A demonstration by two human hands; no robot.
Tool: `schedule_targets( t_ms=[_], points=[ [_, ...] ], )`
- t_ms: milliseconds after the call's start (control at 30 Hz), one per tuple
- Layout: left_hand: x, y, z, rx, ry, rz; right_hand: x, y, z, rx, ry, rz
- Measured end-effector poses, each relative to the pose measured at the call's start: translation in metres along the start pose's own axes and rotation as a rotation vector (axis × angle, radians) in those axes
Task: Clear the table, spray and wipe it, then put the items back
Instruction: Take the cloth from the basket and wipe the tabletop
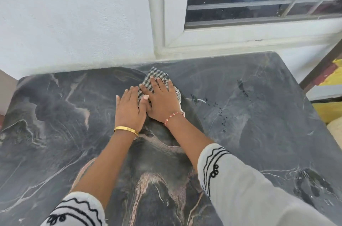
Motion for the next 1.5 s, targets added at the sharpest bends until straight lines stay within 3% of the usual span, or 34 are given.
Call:
schedule_targets(
  t_ms=[467, 800, 1033, 1233, 1500],
  points=[
    [-0.019, -0.035, 0.026, -0.037, 0.0, -0.165, 0.001, -0.08, 0.019, -0.101, 0.02, 0.049],
    [-0.015, -0.033, 0.017, 0.065, -0.109, -0.061, 0.003, -0.085, 0.01, -0.118, 0.018, 0.04],
    [0.016, -0.028, -0.039, 0.131, -0.184, 0.004, -0.009, -0.058, -0.074, -0.076, 0.016, 0.017],
    [0.07, -0.035, -0.105, 0.174, -0.223, 0.065, -0.021, -0.031, -0.204, 0.098, 0.039, 0.008],
    [0.146, -0.043, -0.206, 0.266, -0.201, 0.135, -0.027, -0.008, -0.281, 0.125, 0.011, -0.031]
  ],
)
Point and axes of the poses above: each hand's wrist, its own y-axis away from the middle knuckle, its own x-axis out of the palm, z = x × y, the point moved 10 cm from there along -y, towards the middle knuckle
